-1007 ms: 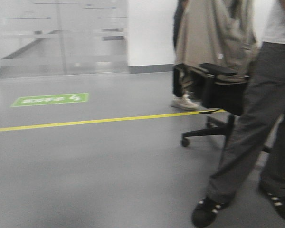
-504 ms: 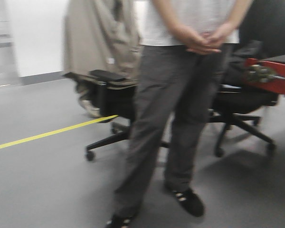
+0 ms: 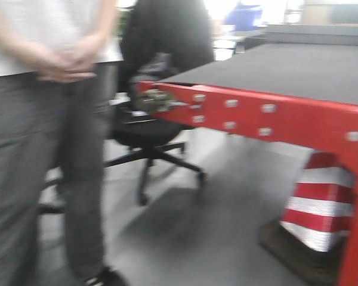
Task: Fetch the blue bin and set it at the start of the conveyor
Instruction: 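Hold the bin while the base drives up to the grey conveyor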
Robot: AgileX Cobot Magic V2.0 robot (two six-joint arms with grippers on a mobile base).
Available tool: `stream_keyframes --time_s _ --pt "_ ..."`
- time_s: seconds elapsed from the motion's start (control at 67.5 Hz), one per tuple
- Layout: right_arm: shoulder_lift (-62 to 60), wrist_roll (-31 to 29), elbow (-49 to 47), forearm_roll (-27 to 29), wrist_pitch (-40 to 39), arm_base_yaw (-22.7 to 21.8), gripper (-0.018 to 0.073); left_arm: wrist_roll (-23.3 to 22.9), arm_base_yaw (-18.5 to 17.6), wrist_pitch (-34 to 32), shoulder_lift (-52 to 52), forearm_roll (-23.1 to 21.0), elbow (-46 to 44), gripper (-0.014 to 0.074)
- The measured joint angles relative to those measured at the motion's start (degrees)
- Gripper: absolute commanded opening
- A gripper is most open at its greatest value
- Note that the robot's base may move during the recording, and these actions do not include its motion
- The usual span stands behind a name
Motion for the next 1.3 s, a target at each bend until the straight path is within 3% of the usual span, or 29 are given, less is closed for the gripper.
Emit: stream_keyframes --time_s 1.304 --pt "0.00 0.00 0.00 -0.32 -0.32 0.00 -0.0151 0.00 0.00 0.00 0.00 0.01 0.00 -0.0111"
